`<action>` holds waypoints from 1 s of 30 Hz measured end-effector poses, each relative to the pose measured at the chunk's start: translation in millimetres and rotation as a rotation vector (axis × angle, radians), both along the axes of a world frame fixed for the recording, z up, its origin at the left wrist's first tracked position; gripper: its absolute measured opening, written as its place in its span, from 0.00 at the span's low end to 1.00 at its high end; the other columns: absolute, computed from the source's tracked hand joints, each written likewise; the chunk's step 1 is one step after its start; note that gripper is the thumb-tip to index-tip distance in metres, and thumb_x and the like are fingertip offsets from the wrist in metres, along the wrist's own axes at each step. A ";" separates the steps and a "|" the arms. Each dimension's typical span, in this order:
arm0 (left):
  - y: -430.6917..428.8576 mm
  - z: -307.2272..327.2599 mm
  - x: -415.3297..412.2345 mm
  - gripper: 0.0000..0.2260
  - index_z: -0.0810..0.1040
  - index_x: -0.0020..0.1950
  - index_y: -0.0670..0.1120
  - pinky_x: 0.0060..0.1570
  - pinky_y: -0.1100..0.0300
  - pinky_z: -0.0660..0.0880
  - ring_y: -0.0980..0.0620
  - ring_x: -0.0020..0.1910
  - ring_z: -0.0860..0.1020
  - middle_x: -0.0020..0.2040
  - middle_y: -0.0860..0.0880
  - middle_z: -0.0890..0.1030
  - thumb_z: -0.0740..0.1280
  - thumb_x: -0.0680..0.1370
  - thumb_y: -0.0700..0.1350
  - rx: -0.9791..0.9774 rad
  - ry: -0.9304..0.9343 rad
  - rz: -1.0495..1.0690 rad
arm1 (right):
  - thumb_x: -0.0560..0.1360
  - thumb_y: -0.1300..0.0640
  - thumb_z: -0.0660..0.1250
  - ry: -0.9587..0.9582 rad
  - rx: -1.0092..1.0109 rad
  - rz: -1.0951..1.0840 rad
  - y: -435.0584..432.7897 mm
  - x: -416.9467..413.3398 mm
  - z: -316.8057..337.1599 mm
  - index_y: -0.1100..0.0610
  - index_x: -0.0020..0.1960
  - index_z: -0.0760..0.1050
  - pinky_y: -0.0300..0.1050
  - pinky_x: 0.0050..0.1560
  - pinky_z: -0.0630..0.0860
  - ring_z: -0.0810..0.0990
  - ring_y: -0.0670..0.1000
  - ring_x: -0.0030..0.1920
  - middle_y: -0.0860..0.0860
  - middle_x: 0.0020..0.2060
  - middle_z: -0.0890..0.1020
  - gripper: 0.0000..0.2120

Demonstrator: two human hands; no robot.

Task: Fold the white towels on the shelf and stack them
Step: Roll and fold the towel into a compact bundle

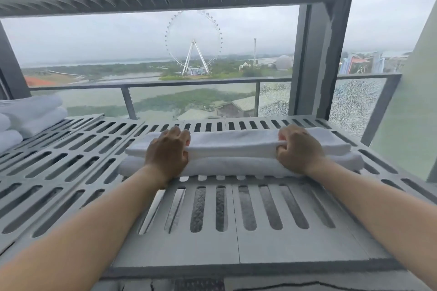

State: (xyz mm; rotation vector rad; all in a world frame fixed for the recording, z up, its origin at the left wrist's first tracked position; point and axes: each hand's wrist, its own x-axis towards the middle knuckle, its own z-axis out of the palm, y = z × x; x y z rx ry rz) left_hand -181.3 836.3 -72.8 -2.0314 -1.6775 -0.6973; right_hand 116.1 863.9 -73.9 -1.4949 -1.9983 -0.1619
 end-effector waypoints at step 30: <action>19.6 -5.9 -6.2 0.14 0.74 0.51 0.49 0.35 0.58 0.70 0.48 0.46 0.75 0.47 0.50 0.77 0.64 0.66 0.46 0.048 0.110 -0.292 | 0.61 0.63 0.64 -0.309 0.318 0.275 17.6 9.8 0.3 0.55 0.41 0.73 0.40 0.31 0.65 0.73 0.52 0.34 0.51 0.36 0.77 0.09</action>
